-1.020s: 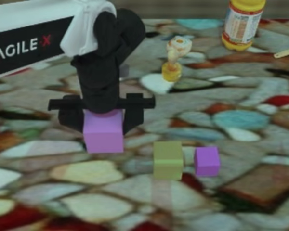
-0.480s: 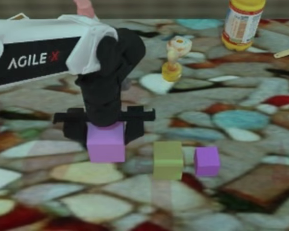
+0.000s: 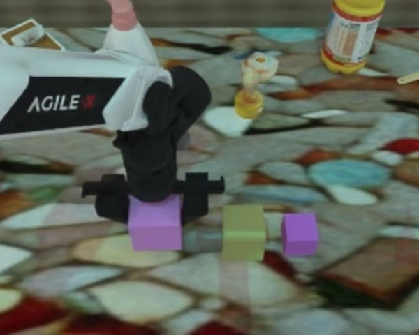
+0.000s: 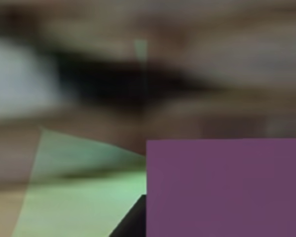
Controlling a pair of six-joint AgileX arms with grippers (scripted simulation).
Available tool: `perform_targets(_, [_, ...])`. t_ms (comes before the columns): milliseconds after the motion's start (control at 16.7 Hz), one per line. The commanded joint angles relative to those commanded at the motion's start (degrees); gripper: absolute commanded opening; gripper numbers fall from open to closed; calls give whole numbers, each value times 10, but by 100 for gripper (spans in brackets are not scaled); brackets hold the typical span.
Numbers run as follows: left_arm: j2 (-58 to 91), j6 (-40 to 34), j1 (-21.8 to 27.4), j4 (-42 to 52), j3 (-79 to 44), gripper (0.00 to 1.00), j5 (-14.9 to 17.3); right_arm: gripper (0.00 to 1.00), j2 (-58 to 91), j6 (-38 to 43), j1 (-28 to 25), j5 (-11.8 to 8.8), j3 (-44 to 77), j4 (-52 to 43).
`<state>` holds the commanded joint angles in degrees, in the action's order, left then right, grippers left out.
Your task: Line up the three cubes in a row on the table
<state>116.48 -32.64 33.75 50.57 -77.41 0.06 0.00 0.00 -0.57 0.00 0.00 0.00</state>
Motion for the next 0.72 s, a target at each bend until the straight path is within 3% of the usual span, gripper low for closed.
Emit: perform_targets(720, [0, 0, 0, 0, 0, 90, 0, 100, 0, 0, 0, 0, 0, 0])
